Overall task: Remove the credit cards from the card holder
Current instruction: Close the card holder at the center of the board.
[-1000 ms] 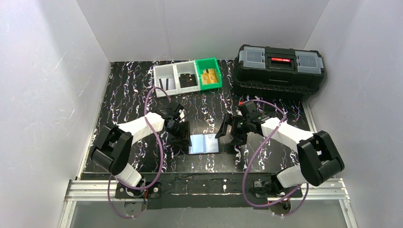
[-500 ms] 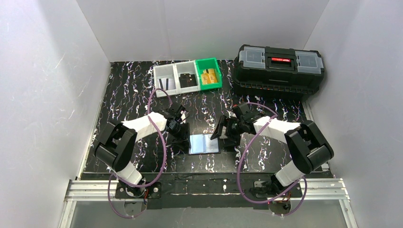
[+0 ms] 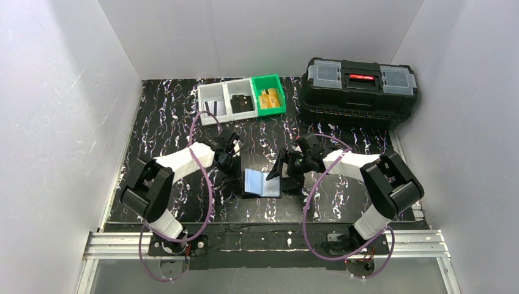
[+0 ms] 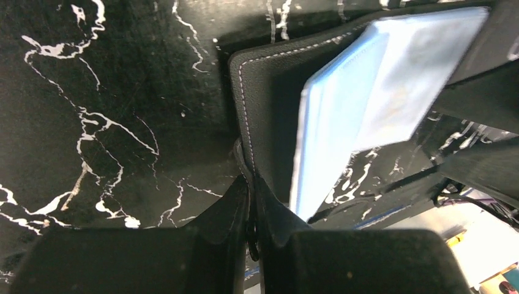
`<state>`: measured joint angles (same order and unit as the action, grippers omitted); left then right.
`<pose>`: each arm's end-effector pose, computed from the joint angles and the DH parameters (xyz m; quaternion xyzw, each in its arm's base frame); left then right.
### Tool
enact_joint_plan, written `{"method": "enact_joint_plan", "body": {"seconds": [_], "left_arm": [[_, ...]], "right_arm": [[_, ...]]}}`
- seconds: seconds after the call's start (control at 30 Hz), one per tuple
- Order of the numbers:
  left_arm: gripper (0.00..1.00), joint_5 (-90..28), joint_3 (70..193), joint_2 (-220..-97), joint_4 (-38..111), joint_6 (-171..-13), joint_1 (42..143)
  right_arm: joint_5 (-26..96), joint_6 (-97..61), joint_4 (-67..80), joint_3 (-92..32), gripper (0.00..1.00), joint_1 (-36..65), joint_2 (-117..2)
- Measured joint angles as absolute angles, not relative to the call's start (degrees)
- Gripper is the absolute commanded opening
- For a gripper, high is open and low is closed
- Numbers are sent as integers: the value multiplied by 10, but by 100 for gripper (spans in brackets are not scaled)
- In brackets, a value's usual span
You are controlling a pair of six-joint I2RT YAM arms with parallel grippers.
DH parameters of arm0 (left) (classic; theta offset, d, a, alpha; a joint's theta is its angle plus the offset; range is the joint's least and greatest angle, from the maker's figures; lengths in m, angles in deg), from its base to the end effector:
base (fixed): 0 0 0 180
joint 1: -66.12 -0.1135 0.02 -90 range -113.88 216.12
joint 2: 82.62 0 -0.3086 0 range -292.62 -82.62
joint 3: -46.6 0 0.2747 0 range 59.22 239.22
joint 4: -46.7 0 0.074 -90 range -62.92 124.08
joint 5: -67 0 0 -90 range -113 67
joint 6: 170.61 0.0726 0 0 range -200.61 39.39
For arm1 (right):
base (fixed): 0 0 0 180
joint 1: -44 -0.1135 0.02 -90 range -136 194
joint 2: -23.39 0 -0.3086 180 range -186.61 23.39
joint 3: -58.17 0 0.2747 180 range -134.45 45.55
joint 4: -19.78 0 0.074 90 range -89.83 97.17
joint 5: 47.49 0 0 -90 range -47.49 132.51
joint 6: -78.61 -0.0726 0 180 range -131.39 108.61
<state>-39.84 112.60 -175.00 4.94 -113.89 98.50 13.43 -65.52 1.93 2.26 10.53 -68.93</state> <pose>0.2694 -0.1957 0.1666 0.0201 0.9715 -0.2225 0.0797 0.2590 0.2136 0.1472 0.0894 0.9202 0.3780 0.0490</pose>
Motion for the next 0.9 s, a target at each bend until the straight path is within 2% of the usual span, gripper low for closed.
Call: {"method": "enact_joint_plan", "body": {"seconds": [0.37,0.57,0.9], "left_arm": [[5,-420,1188,-1709,32,-1142,995],[12,-427,1215,-1718,25,-1149,1022],[22,-425,1267,-1771,11,-1168,1067]], "right_arm": [[109,-670,38,22,93,105,-703],[124,-672,37,22,96,105,-695],[209,-682,-7,55,98,133,-561]]}}
